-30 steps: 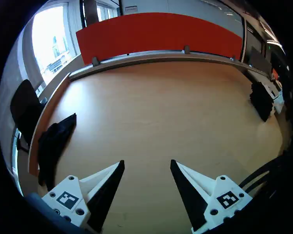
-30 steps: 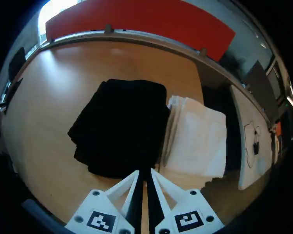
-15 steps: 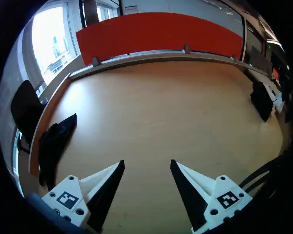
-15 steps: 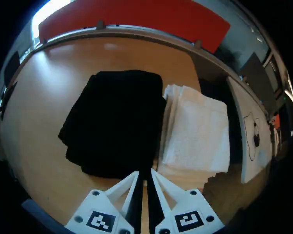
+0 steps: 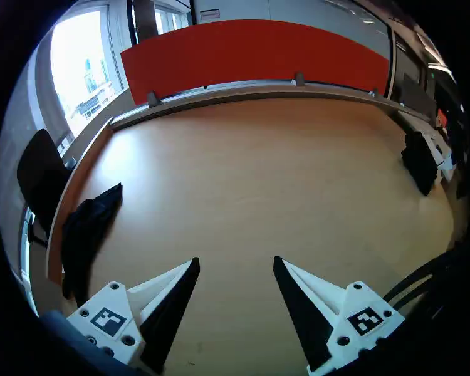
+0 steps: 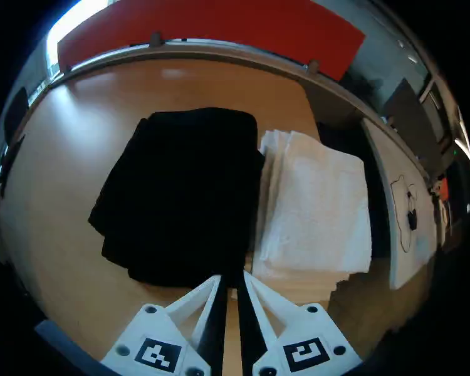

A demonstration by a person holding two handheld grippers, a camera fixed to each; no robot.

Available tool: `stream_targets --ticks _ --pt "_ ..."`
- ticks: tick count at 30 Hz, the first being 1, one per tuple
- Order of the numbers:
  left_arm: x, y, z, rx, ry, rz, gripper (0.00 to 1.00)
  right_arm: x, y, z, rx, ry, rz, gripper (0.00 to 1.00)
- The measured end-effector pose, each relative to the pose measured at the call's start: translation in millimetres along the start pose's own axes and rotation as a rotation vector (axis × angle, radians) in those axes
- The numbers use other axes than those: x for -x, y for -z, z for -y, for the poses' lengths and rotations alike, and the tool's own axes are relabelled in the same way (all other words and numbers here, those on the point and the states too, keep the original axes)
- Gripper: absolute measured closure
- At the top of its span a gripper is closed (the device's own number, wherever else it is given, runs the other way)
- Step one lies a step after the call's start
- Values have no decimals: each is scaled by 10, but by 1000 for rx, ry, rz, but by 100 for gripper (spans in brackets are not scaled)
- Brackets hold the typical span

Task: Fold towel

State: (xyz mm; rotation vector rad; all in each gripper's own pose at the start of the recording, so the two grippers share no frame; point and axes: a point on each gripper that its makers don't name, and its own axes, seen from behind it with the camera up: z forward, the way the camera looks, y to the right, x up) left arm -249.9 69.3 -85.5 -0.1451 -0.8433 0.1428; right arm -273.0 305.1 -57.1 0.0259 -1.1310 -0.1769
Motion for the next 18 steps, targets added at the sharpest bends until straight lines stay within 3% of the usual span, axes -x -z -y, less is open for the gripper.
stream_targets --ticks 9,11,16,18 --pt "-10 -2 -18 2 -8 0 14 -27 25 -37 18 -8 -30 74" --pt "-14 -4 -25 4 -7 -1 14 -32 47 -49 23 -9 -36 64" --pt "-33 -7 -40 7 -5 -5 13 -30 88 -54 28 -11 -46 26" --pt "-42 -7 -44 8 -6 -7 13 -30 97 -42 24 -13 -49 22"
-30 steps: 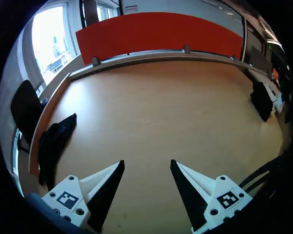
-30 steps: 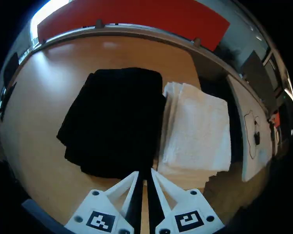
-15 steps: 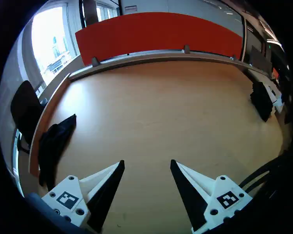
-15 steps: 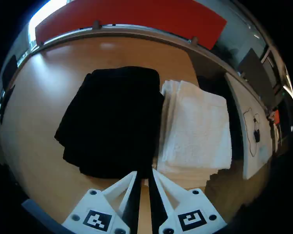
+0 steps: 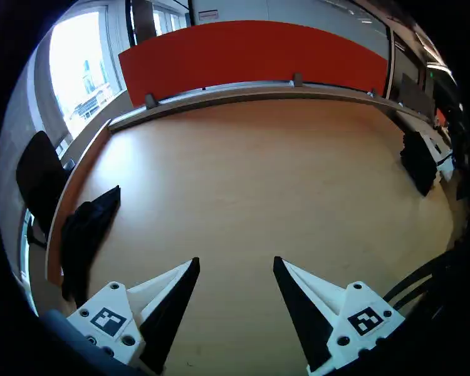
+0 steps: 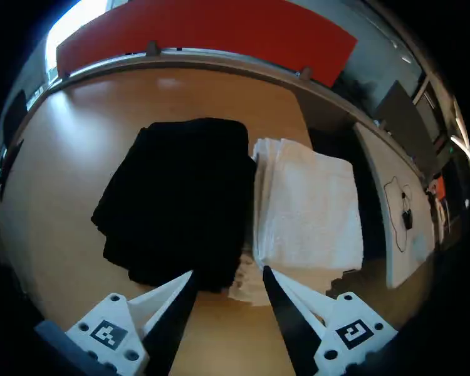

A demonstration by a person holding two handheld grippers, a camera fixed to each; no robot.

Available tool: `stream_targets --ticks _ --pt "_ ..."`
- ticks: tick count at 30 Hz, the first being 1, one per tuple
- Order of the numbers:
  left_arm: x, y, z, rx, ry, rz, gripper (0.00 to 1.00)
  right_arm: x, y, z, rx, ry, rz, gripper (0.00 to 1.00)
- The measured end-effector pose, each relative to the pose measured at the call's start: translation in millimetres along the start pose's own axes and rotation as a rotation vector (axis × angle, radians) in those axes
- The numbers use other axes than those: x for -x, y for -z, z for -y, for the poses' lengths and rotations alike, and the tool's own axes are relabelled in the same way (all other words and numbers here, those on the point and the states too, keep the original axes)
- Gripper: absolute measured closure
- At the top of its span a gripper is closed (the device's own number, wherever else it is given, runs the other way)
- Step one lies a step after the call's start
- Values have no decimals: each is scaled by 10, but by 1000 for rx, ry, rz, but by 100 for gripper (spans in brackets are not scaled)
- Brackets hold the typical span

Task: Fold towel

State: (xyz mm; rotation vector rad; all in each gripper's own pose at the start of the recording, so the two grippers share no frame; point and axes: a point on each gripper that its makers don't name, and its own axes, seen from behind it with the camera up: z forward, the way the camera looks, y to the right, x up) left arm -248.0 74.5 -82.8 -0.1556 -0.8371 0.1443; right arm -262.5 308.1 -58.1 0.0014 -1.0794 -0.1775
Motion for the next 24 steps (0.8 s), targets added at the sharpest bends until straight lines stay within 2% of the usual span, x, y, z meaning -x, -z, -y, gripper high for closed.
stream_targets --ticks 5,15,24 --pt "-7 2 -8 1 -1 -3 14 -7 20 41 -5 0 -8 16" --pt "-17 23 11 3 4 -10 14 -74 123 166 -26 -6 -49 13" --pt "-42 34 -6 12 7 -22 14 -214 259 214 -19 -55 -116 0"
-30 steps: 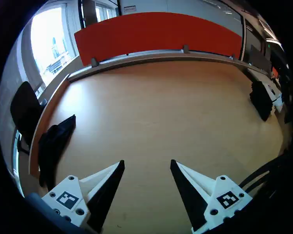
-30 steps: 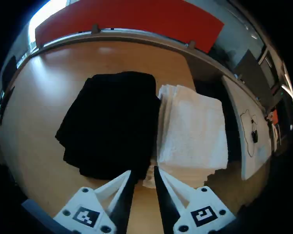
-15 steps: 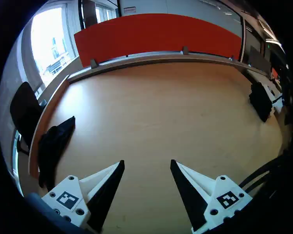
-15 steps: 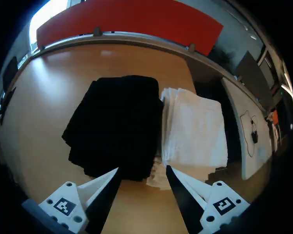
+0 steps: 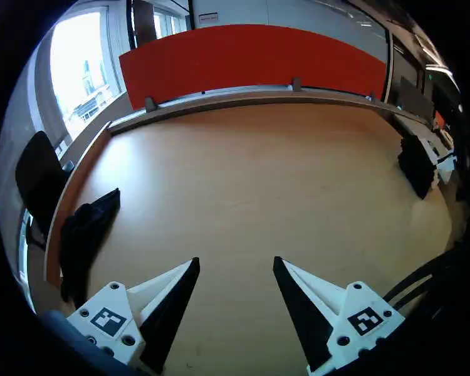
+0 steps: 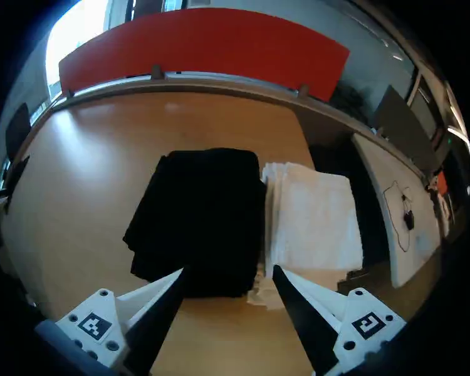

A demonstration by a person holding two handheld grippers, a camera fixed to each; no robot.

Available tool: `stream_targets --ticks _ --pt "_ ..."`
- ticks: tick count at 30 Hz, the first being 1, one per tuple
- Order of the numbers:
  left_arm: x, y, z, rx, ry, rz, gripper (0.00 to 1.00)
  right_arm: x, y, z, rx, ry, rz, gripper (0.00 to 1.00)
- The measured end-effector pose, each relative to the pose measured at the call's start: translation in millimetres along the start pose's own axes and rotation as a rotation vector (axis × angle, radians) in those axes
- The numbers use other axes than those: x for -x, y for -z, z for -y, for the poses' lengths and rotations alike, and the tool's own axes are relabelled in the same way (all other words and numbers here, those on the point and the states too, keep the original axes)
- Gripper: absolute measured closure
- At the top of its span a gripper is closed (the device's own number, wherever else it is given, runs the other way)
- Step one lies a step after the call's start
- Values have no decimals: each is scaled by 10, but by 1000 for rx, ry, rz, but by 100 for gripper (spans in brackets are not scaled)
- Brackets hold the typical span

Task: Fold towel

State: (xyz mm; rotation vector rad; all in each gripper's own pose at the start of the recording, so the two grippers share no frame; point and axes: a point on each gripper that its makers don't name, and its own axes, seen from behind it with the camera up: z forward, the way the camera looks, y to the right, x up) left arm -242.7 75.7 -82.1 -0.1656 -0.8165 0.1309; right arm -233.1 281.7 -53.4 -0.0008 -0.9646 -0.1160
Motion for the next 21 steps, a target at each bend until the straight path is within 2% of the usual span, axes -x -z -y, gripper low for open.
stream_targets --ticks 9,21 --pt "-43 15 16 0 1 -13 14 -162 113 25 26 -62 -82 0" --pt "-141 36 91 -14 36 -40 14 -663 359 122 77 -154 -303 0"
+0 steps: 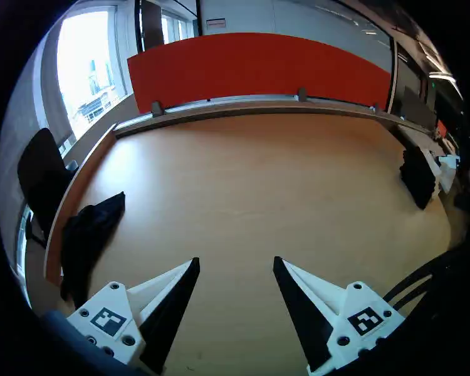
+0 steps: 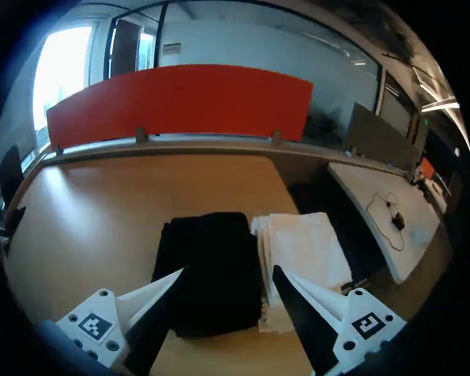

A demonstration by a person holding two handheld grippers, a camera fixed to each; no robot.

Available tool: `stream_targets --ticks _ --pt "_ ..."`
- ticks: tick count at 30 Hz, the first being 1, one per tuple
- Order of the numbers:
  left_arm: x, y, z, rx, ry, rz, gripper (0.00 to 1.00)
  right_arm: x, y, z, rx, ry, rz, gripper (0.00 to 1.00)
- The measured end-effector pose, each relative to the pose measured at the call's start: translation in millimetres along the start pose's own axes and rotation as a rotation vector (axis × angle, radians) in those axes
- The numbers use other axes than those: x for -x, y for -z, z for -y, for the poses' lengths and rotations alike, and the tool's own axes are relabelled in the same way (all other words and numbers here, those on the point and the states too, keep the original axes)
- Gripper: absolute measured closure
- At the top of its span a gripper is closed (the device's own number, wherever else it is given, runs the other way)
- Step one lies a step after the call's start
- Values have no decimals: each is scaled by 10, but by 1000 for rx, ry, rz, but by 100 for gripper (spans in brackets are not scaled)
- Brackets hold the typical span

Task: Fold towel

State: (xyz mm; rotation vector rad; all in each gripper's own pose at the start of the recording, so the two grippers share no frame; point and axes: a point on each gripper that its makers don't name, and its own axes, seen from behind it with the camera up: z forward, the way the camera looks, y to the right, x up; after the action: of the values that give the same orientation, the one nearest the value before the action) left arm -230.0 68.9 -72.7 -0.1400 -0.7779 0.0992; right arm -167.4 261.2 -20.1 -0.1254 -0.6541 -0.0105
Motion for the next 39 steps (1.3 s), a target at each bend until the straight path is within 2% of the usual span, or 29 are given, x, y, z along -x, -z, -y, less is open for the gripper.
stream_targets --ticks 3,11,18,23,30,39 --pt "-20 5 15 -4 5 -6 14 -87 32 44 7 -20 -46 0" --pt "-90 16 86 -23 13 -28 13 -221 57 131 19 -42 -118 0" --pt "-214 13 128 -37 43 -66 13 -616 208 154 51 -59 -274 0" --pt "-326 12 141 -43 61 -102 14 -844 331 195 68 -49 -367 0" --pt "-643 55 211 -63 73 -195 14 -991 405 281 74 -33 -418 0" --pt "-1302 309 420 -105 103 -397 14 -1118 463 362 61 -40 -454 0"
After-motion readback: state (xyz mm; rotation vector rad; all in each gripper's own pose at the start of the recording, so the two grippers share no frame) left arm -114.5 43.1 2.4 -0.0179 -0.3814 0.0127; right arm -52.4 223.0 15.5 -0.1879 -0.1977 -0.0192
